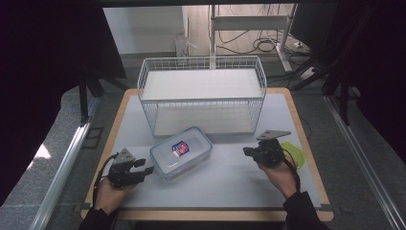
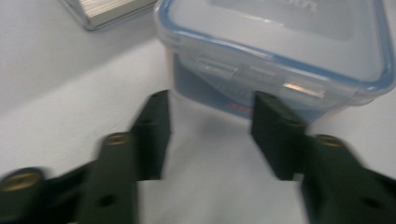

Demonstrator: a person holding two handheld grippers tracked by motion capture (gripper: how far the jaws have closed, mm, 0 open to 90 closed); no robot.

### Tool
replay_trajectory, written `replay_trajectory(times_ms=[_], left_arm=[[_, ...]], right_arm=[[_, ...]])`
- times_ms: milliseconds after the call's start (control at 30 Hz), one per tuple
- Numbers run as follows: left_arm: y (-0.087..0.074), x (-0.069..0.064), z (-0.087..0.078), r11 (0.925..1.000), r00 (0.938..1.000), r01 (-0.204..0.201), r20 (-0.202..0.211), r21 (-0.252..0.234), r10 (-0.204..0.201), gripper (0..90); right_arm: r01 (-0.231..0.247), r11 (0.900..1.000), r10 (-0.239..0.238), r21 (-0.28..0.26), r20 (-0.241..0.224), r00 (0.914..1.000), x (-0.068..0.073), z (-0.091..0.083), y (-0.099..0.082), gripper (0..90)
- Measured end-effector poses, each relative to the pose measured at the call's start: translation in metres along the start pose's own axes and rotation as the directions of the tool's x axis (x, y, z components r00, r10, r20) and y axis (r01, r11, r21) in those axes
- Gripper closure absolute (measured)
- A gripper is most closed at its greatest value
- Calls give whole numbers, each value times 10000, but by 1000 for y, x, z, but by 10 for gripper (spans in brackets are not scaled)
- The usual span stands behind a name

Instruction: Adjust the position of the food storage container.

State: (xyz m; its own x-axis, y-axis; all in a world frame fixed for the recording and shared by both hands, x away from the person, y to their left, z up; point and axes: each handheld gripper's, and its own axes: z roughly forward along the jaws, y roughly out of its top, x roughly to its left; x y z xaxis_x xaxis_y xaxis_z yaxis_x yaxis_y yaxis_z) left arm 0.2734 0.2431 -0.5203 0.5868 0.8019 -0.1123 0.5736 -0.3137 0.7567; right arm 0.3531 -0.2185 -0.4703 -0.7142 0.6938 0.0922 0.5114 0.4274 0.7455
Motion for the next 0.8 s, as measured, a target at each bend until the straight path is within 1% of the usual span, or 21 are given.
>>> replay_trajectory(times_ms=[33, 67, 100, 133, 167, 200, 233, 267, 300, 333, 367, 400, 433, 467, 533, 600, 633, 700, 733, 767, 800], left_arm=[[0, 0, 0, 10000, 10000, 0, 0, 0, 0, 606], [2, -2, 4, 9998, 10000, -24, -45, 177, 24, 676], [2, -2, 4, 9998, 10000, -24, -45, 177, 24, 723], [3, -3, 6, 9995, 9998, -73, -171, 323, 79, 723], [4, -3, 7, 9993, 9996, -82, -253, 368, 92, 793], [5, -2, 7, 9995, 9996, 59, -267, 308, -51, 826], [5, -2, 7, 9995, 9996, 59, -267, 308, -51, 836], [6, 2, 8, 9989, 9988, 416, -267, 223, -410, 845], [6, 2, 8, 9989, 9988, 416, -267, 223, -410, 856], [6, 5, 9, 9978, 9976, 647, -268, 164, -642, 862], [6, 5, 9, 9978, 9976, 647, -268, 164, -642, 864], [7, 7, 11, 9964, 9963, 841, -171, 80, -840, 865], [8, 8, 13, 9962, 9961, 868, -144, 74, -867, 866], [8, 8, 13, 9962, 9961, 868, -144, 74, -867, 868], [10, 8, 15, 9960, 9960, 888, -142, 50, -887, 869], [13, 10, 19, 9956, 9956, 932, -117, 27, -931, 870], [13, 10, 19, 9956, 9956, 932, -117, 27, -931, 870], [16, 10, 23, 9954, 9952, 962, -195, 35, -961, 871], [19, 11, 30, 9959, 9956, 898, -297, 121, -894, 879], [19, 11, 30, 9959, 9956, 898, -297, 121, -894, 881], [22, 11, 36, 9964, 9962, 814, -337, 257, -805, 884]], right_arm=[[0, 10000, 0, 0, 0, 10000, 0, 0, 0, 897], [115, 9999, -114, 43, -101, 9999, 3, 12, 5, 897], [115, 9999, -114, 43, -101, 9999, 3, 12, 5, 897], [174, 9998, -173, 63, -114, 9998, 5, 16, 7, 897], [315, 9995, -314, 82, -126, 9994, 8, 26, 11, 897], [443, 9990, -441, 86, -184, 9989, 12, 36, 17, 897], [443, 9990, -441, 86, -184, 9989, 12, 36, 17, 897], [562, 9984, -559, 111, -329, 9979, 16, 49, 23, 897], [562, 9984, -559, 111, -329, 9979, 16, 49, 23, 897], [687, 9975, -681, 131, -426, 9968, 19, 61, 28, 897], [687, 9975, -681, 131, -426, 9968, 19, 61, 28, 897], [680, 9975, -669, 182, -530, 9963, 21, 73, 32, 897], [667, 9976, -655, 208, -565, 9963, 21, 78, 34, 896], [667, 9976, -655, 208, -565, 9963, 21, 78, 34, 896], [674, 9974, -657, 245, -634, 9958, 21, 89, 37, 896], [557, 9981, -530, 279, -890, 9946, 22, 98, 39, 895], [557, 9981, -530, 279, -890, 9946, 22, 98, 39, 895], [764, 9962, -730, 429, -758, 9945, 25, 98, 38, 898], [802, 9955, -767, 513, -672, 9948, 25, 96, 37, 898], [802, 9955, -767, 513, -672, 9948, 25, 96, 37, 898], [797, 9948, -756, 637, -648, 9950, 25, 92, 36, 899]])
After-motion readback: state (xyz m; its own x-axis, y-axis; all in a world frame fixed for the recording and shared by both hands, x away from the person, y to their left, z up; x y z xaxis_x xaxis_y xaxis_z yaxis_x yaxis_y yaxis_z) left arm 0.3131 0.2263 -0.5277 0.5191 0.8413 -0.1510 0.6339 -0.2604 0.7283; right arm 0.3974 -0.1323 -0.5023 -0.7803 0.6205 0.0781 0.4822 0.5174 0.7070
